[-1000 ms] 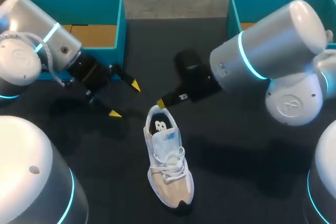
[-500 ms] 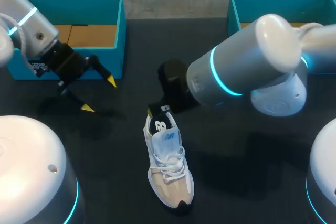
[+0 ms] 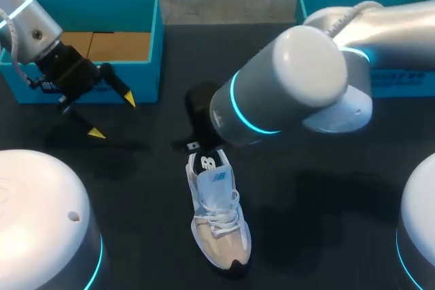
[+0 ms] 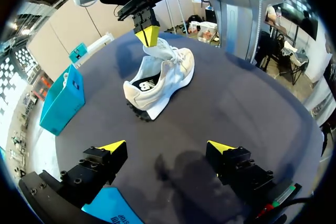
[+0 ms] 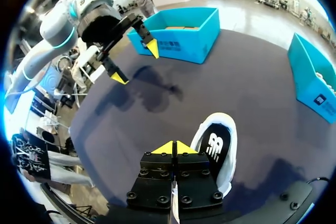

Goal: Take the shoe out of the shoebox, open the shoe tongue, remove and reinsert the insole, then place the shoe into the shoebox

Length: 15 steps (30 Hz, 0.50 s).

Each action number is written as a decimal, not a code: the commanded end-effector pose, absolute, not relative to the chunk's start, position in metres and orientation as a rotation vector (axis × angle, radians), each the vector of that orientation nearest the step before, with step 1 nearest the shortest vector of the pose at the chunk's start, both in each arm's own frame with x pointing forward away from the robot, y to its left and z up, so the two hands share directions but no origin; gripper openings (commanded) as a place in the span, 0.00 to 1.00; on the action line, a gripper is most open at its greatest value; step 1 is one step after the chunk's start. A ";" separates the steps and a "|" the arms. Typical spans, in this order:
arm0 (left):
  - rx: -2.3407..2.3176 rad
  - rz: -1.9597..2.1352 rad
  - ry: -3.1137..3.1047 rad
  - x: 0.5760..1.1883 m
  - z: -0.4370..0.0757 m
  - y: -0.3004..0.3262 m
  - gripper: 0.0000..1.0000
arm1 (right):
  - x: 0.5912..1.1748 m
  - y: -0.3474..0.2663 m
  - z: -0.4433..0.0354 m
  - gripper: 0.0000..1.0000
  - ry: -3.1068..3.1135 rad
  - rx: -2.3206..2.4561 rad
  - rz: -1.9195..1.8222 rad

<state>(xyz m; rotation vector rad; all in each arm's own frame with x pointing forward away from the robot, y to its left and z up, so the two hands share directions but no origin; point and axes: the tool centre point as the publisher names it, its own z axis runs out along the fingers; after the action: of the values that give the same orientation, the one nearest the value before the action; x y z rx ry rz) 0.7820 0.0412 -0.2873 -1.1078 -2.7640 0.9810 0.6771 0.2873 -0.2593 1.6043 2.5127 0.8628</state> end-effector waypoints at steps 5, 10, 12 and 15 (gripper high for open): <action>-1.125 0.912 -2.809 0.784 -0.289 0.037 1.00 | 0.675 0.289 -0.262 0.00 2.458 1.605 0.796; -1.125 0.878 -2.794 0.785 -0.293 0.036 1.00 | 0.671 0.279 -0.278 0.00 2.420 1.654 0.778; -1.118 0.866 -2.799 0.786 -0.295 0.039 1.00 | 0.669 0.277 -0.283 0.00 2.421 1.655 0.778; -1.118 0.855 -2.804 0.787 -0.296 0.044 1.00 | 0.668 0.275 -0.289 0.00 2.409 1.665 0.777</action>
<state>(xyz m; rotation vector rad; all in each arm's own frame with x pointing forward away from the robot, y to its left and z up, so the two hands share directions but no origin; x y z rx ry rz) 0.7860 0.0410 -0.2961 -1.1172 -2.8062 0.8590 0.6694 0.2761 -0.2802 1.6622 2.4131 0.7603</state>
